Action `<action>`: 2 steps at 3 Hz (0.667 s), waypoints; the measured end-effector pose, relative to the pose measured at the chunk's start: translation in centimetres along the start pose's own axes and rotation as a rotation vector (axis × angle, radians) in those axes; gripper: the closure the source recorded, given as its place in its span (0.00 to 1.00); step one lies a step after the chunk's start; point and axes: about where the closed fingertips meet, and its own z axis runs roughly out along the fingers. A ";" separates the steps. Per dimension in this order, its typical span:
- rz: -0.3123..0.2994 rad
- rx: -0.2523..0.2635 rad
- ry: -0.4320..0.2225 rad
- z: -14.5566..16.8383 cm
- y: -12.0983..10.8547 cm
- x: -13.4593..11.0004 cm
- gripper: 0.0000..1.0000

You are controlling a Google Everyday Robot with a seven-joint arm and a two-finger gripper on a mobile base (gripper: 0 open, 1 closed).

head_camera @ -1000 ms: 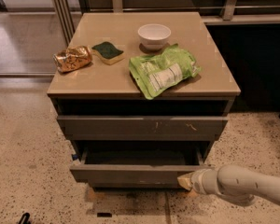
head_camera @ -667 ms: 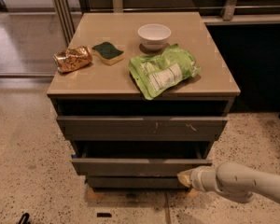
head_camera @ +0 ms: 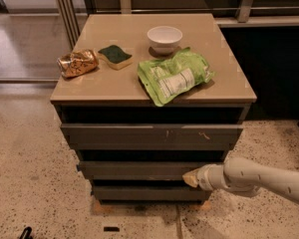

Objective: Close middle drawer

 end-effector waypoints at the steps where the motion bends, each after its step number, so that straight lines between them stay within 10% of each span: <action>1: -0.020 -0.033 0.005 1.1 -0.7 -0.6 1.00; 2: -0.020 -0.033 0.005 1.1 -0.7 -0.6 1.00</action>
Offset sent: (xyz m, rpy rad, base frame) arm -0.0099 0.0204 -0.0268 0.0600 0.0673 0.1419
